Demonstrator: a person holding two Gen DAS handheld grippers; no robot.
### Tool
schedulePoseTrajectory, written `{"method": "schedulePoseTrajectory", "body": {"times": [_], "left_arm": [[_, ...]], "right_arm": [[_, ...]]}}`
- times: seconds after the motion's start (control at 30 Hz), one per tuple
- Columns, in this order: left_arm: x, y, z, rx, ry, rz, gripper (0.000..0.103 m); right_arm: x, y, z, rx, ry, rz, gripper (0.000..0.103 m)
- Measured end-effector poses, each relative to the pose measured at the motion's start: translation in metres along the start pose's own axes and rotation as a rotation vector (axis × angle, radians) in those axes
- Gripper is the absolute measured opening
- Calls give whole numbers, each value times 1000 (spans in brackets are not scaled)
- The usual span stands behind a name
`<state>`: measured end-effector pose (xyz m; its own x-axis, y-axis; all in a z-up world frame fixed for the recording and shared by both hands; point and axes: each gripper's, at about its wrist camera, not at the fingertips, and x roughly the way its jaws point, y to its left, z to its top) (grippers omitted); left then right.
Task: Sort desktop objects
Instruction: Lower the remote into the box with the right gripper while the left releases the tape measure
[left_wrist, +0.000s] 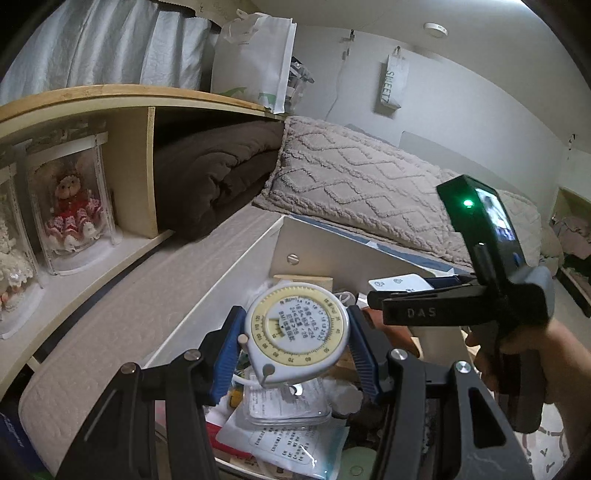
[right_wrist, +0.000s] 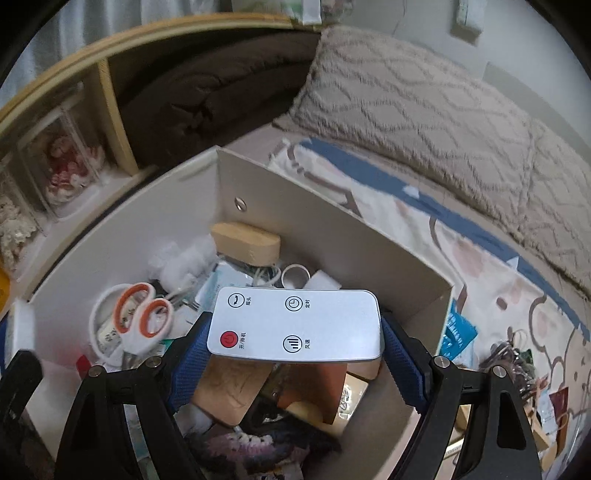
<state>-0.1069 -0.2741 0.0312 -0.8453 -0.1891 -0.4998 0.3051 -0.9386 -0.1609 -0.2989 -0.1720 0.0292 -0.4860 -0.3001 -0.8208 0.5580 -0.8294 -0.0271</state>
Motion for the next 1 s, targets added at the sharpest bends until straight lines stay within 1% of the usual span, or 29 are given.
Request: {"method": "schedulePoseTrajectory", "body": {"times": [0.1,0.23,0.3,0.37,0.5,0.63,0.77,0.9,1.0], "left_arm": [[3,-3,-1,4,7,-14,55],[5,-12,-3,32,16,-20,55],[5,-14,-3,41,18,-27,55],[5,-16,-3,47,21,-32,55],[4,-17,-3,60,28,-38,55],[7,-19,-6,86,56,-36,55],[9,-27,-9,115,89,-74,55],[10,-37,-12,136,108,-115,55],[9,-45,-13,150,116,-140,55]], "right_arm": [[11,0,1,2,47,2,86],[19,-3,0,36,96,38,86],[22,-4,-1,50,121,38,86],[21,-5,-1,55,123,22,86],[17,-10,-2,89,110,16,87],[13,-11,-7,72,106,-4,90],[-1,-15,-11,86,69,8,90],[-35,-22,-18,112,-71,-24,90],[-57,-25,-27,88,-138,-22,90]]}}
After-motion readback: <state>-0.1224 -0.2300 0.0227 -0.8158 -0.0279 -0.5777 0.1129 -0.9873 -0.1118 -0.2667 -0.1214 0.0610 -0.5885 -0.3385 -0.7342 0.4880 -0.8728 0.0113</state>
